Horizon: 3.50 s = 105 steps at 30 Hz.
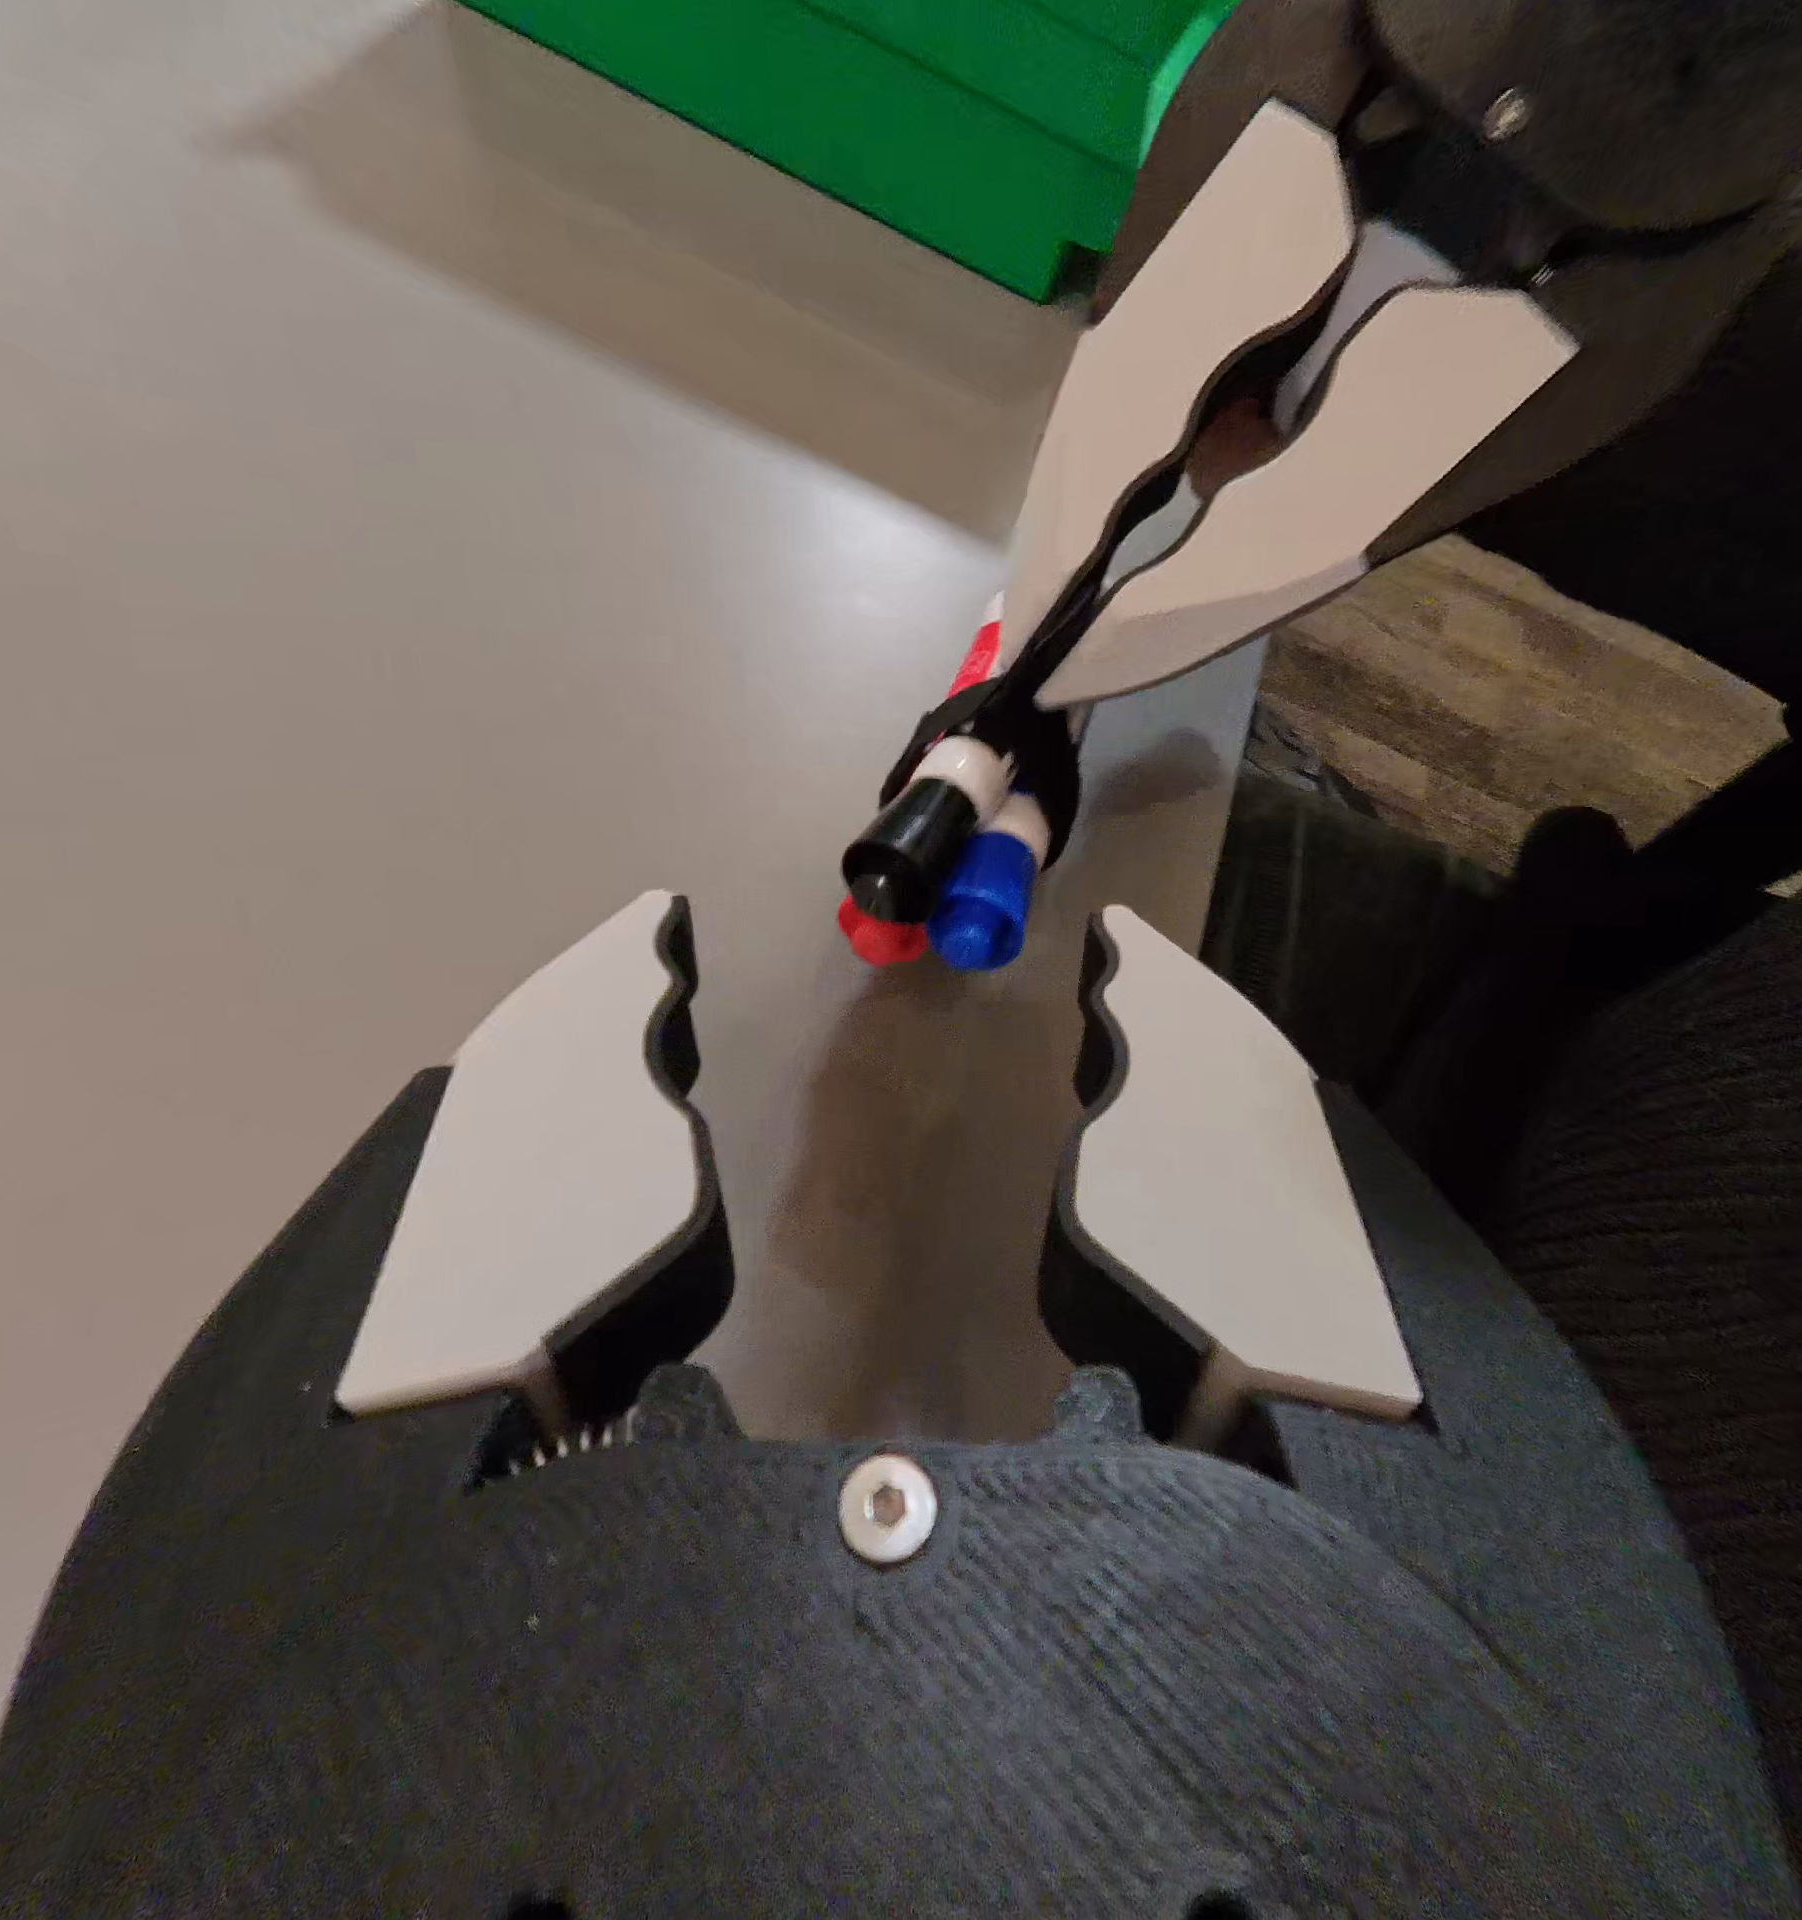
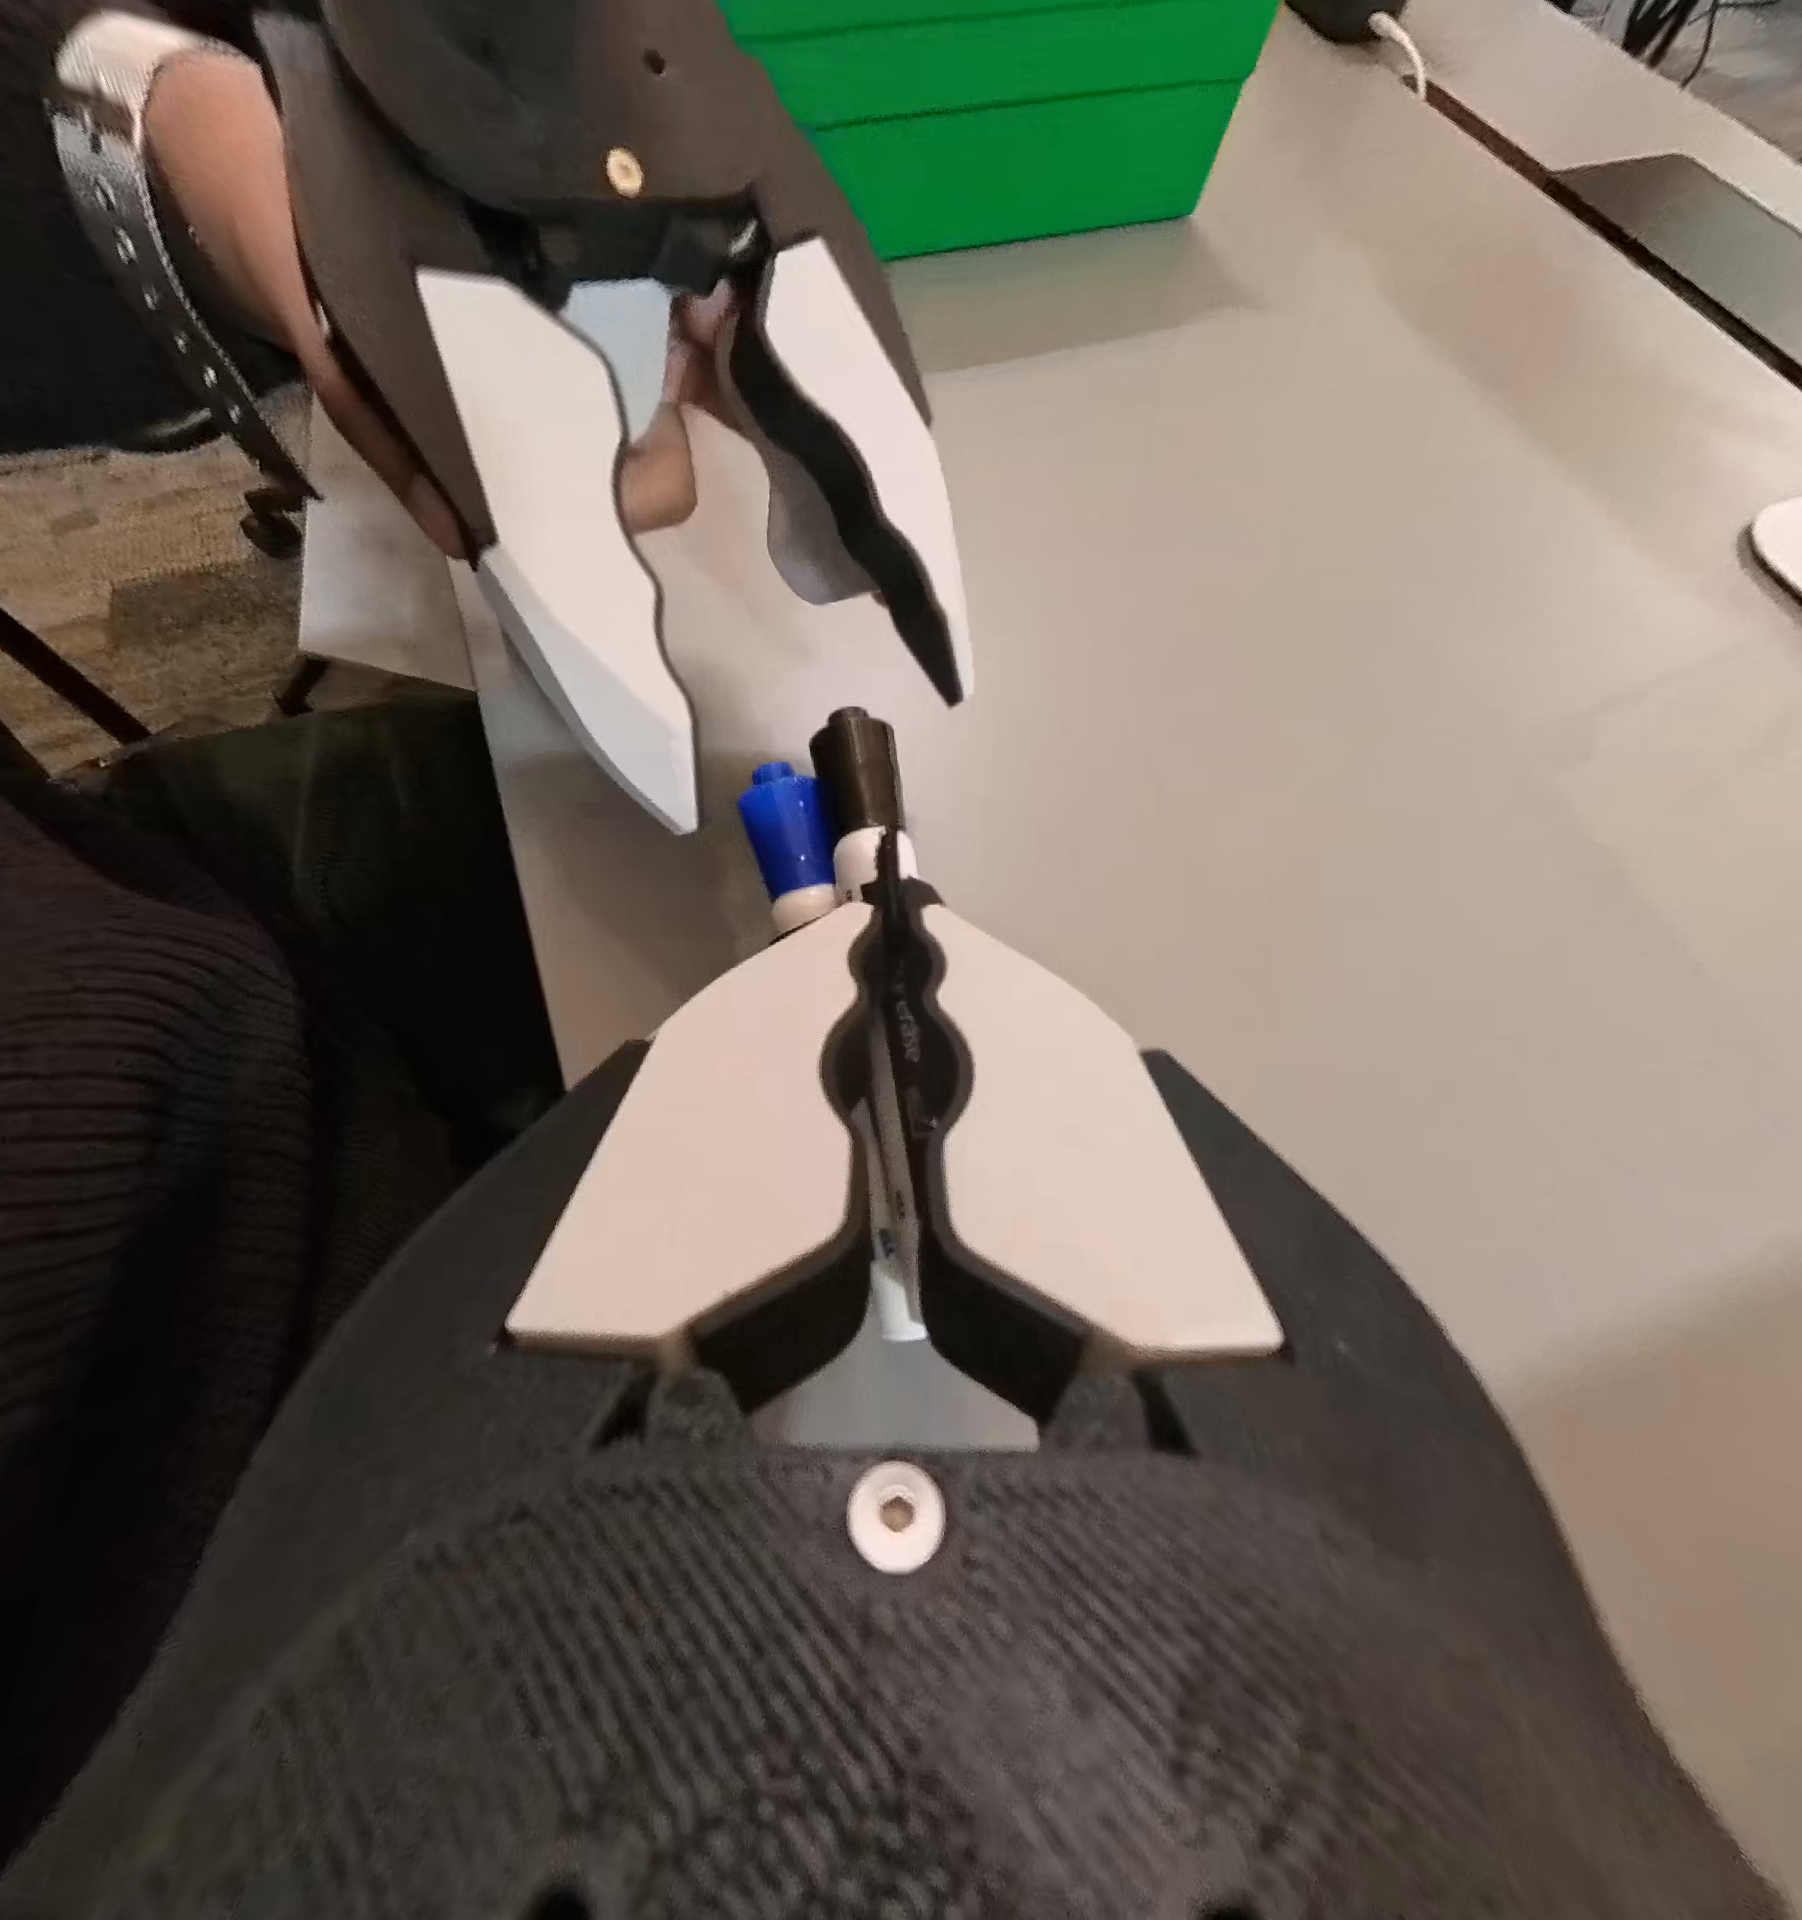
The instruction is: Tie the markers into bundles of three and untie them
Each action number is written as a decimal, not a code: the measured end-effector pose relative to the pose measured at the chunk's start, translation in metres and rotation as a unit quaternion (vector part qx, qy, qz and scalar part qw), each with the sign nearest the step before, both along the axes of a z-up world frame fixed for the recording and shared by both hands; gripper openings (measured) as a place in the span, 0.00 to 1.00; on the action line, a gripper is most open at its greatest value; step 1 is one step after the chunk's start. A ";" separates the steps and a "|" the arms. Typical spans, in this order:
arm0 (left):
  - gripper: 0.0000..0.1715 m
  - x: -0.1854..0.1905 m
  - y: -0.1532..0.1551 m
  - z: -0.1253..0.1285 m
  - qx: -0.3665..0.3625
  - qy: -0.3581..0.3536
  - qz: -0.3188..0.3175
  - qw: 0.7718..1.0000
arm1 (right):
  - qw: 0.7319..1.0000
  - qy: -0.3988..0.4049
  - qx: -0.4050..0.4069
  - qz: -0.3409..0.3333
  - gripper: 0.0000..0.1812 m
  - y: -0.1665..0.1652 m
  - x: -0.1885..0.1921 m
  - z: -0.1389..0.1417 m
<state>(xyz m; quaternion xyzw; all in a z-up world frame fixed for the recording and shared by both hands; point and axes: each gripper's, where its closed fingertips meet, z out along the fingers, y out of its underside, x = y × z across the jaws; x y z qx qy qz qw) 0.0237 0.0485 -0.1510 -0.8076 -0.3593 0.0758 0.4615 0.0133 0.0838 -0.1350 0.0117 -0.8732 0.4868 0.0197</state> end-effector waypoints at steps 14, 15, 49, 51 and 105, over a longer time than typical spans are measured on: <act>0.44 -0.034 0.049 0.045 0.333 0.077 0.101 0.934 | 0.989 -0.118 -0.005 -0.086 0.02 0.016 -0.058 0.067; 0.44 -0.038 0.052 0.048 0.349 0.079 0.105 0.928 | 0.989 -0.125 -0.007 -0.082 0.01 0.015 -0.059 0.074; 0.26 -0.006 0.053 0.131 0.517 0.244 0.015 0.821 | 0.955 -0.294 -0.044 0.026 0.02 -0.039 0.015 0.135; 0.26 -0.006 0.051 0.130 0.518 0.244 0.016 0.820 | 0.953 -0.298 -0.040 0.028 0.02 -0.041 0.015 0.133; 0.22 -0.002 0.041 0.121 0.622 0.145 -0.036 0.769 | 0.933 -0.357 -0.052 0.007 0.02 -0.046 0.000 0.115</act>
